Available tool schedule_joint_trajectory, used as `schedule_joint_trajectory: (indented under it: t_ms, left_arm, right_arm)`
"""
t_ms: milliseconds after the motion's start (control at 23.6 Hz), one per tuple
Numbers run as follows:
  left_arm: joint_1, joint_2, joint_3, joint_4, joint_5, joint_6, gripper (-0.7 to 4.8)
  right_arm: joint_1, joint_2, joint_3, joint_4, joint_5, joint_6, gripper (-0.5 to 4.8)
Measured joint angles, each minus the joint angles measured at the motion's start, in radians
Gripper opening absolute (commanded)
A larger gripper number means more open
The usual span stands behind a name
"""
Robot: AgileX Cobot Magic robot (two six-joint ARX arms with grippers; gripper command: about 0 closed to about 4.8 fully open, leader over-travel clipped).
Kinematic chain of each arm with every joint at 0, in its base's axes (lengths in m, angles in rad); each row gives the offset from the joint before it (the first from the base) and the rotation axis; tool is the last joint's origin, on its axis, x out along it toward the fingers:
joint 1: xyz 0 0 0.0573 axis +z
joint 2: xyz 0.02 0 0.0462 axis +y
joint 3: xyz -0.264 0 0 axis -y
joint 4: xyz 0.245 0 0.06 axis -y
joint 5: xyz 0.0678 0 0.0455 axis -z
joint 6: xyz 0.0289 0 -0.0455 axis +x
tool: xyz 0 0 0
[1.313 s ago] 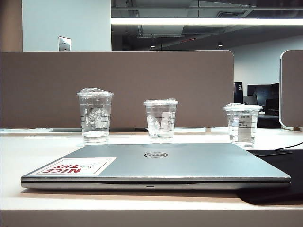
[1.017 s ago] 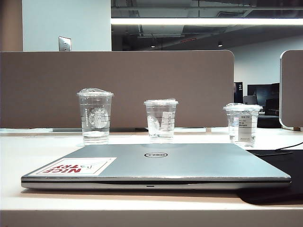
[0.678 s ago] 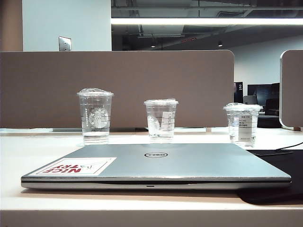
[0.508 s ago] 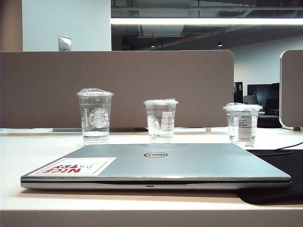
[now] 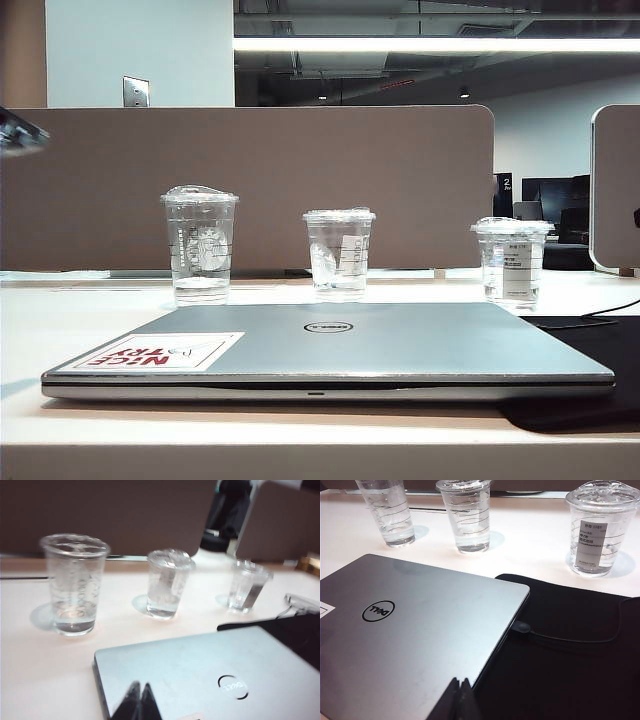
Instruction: Pick up the coffee cup on the middle and place it on the left side of the laptop.
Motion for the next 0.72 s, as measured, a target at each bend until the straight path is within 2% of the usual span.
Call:
schedule_joint_trajectory:
  t_ms: [42,127,254,297,339,381,424,466,508,551,593,720]
  left_arm:
    - [-0.032,0.125,0.001,0.126,-0.017,0.051,-0.04]
    - [-0.047,0.352,0.054,0.278,-0.019,0.077,-0.03]
    - [-0.045,0.682,0.209,0.43,0.005,0.082,0.04]
    - [-0.045,0.755,0.25,0.461,0.019,0.083,0.52]
    - [-0.045,0.921,0.356,0.511,0.064,0.083,1.12]
    - [-0.045,1.01,0.417,0.534,0.087,0.083,1.87]
    - [-0.046,1.1,0.487,0.548,0.114,0.083,2.33]
    - [-0.046,1.149,0.529,0.552,0.131,0.082,3.07]
    - [-0.047,1.237,0.615,0.554,0.152,0.08,4.13]
    - [-0.047,1.32,0.69,0.554,0.162,0.079,4.64]
    - [-0.046,1.348,0.714,0.553,0.163,0.079,4.79]
    - [-0.046,1.456,0.826,0.539,0.164,0.073,4.79]
  right_arm:
    - [0.004,0.0,0.0,0.0,0.0,0.0,-0.05]
    - [0.012,0.0,0.0,0.0,0.001,0.0,-0.05]
    - [0.012,0.0,0.0,0.0,0.002,0.0,-0.05]
    - [0.012,0.0,0.0,0.001,0.001,0.0,-0.05]
    - [0.014,0.0,0.0,0.0,0.001,0.0,-0.05]
    - [0.017,0.0,0.0,0.0,0.002,0.0,-0.05]
    - [0.019,0.0,0.0,0.001,0.001,0.0,-0.05]
    - [0.019,0.0,0.0,-0.001,0.002,0.0,-0.05]
    - [0.018,0.0,0.0,0.001,0.001,0.0,-0.05]
    - [0.018,0.0,0.0,0.0,0.001,0.0,-0.05]
    - [0.019,0.0,0.0,0.0,0.001,0.0,-0.05]
    - [0.019,0.0,0.0,0.0,0.001,0.0,-0.05]
